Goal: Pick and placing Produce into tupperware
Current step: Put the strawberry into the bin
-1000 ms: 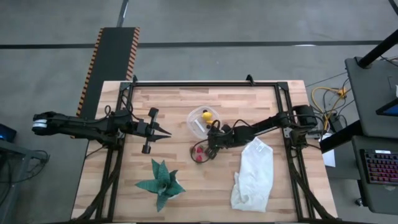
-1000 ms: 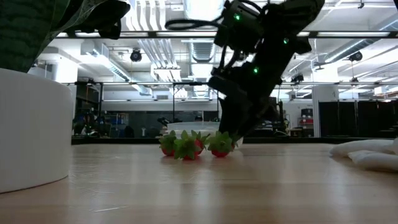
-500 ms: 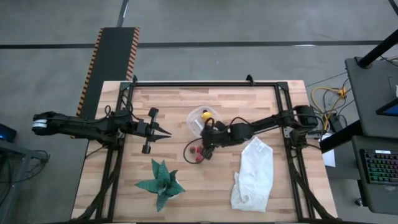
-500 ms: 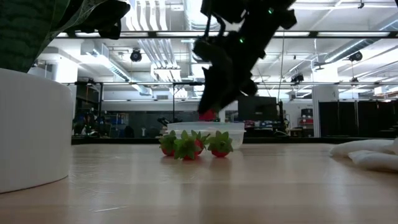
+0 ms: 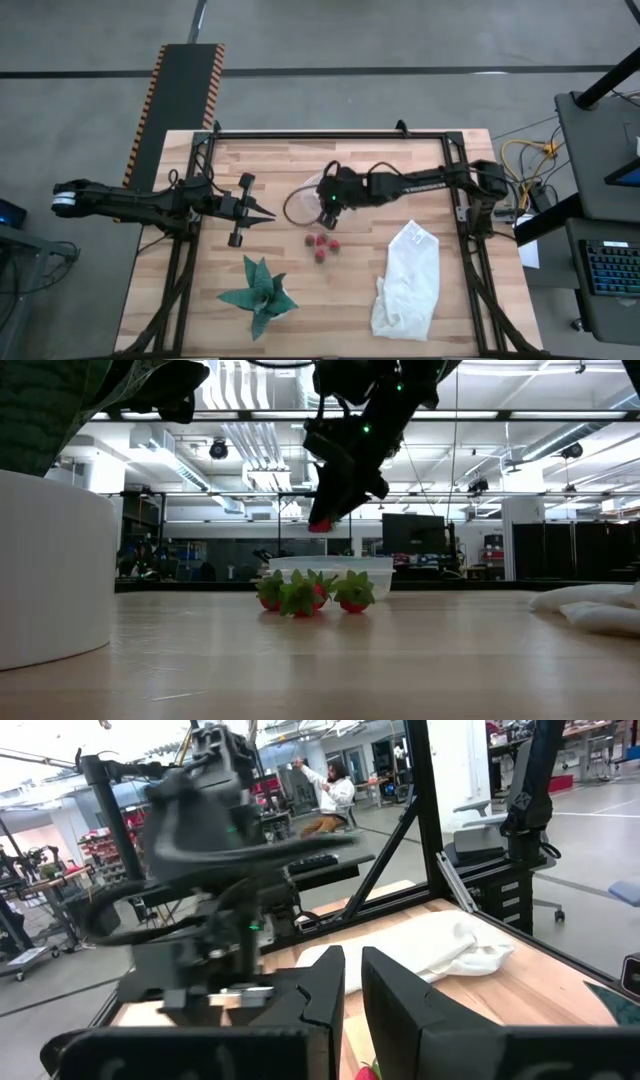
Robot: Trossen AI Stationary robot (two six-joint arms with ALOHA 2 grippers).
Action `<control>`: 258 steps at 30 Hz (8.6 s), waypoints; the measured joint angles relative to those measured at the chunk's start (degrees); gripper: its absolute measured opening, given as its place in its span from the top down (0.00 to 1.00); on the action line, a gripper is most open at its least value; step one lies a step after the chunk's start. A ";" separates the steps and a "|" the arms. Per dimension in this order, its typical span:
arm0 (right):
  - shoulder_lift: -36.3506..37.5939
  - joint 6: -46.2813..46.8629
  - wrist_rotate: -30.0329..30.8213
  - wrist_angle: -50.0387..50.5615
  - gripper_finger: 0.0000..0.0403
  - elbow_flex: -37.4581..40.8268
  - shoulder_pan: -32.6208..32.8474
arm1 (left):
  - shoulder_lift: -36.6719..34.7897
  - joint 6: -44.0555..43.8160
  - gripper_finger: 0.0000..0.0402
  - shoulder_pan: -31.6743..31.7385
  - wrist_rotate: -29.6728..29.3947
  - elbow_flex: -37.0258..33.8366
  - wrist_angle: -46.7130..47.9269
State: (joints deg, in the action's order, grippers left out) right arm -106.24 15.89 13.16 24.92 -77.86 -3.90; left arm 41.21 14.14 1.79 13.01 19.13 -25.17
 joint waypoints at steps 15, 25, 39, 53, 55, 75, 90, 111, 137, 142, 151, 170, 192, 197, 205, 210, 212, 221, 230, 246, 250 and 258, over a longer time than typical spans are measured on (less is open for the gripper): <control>0.00 -2.42 -7.18 2.80 0.69 3.11 -6.26 | 0.01 0.14 0.94 -0.01 -0.02 -0.01 -0.01; -1.88 -2.88 -7.17 5.42 0.69 3.46 -8.18 | 0.00 0.10 0.94 0.00 -0.02 0.00 -0.04; -4.32 -2.42 -7.16 6.17 0.63 3.43 -8.53 | 0.02 0.08 0.94 0.01 0.01 -0.02 -0.02; -4.07 1.38 -7.16 5.91 0.60 3.43 -8.51 | 0.02 0.08 0.94 0.00 -0.01 -0.02 -0.02; -4.07 1.20 -7.16 5.82 0.57 3.43 -8.49 | 0.02 0.08 0.94 0.01 0.01 -0.02 -0.02; 12.55 3.62 -7.12 6.15 0.44 3.41 -2.51 | 0.02 0.01 0.94 0.01 0.01 -0.02 0.19; 19.85 4.03 25.61 6.03 0.44 3.36 31.68 | 0.02 -0.29 0.94 0.00 0.01 -0.01 0.81; -1.58 27.56 25.84 6.24 0.42 3.41 26.30 | 0.02 0.21 0.94 0.01 -0.02 -0.02 -0.17; -8.72 28.43 14.89 4.63 0.27 3.41 20.42 | 0.02 0.28 0.94 0.01 -0.02 -0.02 -0.04; -9.12 27.51 14.68 4.74 0.28 3.43 19.31 | 0.02 0.28 0.94 0.01 -0.02 -0.02 -0.04; -9.11 26.71 10.85 4.70 0.32 3.98 17.76 | 0.02 0.23 0.94 -0.01 -0.01 -0.02 -0.04; -9.11 26.85 9.43 4.62 0.64 5.40 17.59 | 0.00 0.10 0.94 0.01 0.00 -0.02 -0.06; -8.94 24.10 6.41 4.86 0.98 5.33 17.59 | 0.00 0.06 0.94 0.01 -0.01 -0.02 -0.04; -8.39 23.93 6.99 6.34 0.98 5.33 17.63 | 0.01 0.06 0.94 0.00 0.01 -0.02 -0.04; -1.89 23.59 10.73 11.87 0.98 5.05 17.84 | 0.02 0.06 0.94 0.00 0.01 -0.02 0.05; 3.14 19.41 12.90 12.68 0.98 5.05 17.52 | 0.02 0.06 0.94 0.01 0.01 -0.02 0.04; 4.69 17.08 13.24 12.68 0.98 5.05 16.57 | 0.02 0.06 0.94 0.01 0.00 -0.02 0.02; 8.96 6.80 13.01 12.13 0.98 5.05 8.53 | 0.02 0.21 0.94 0.01 -0.01 -0.02 -0.38; 8.68 -0.39 3.34 11.03 0.98 5.03 -1.72 | 0.02 0.26 0.94 0.01 0.01 -0.02 -0.50; 2.53 -3.95 -6.40 9.59 0.98 5.26 -7.46 | 0.02 0.26 0.94 0.01 -0.01 -0.02 -0.43; 1.63 -3.85 -6.33 9.44 0.98 5.18 -7.37 | 0.02 0.26 0.94 0.01 -0.02 -0.02 -0.44; 1.43 -2.92 -6.09 9.05 0.96 5.14 -7.39 | 0.02 0.21 0.94 0.01 -0.01 -0.02 -0.42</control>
State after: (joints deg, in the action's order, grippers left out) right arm -104.80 12.98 7.07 33.98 -72.72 -11.29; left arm 41.23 14.35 1.80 13.00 19.11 -25.58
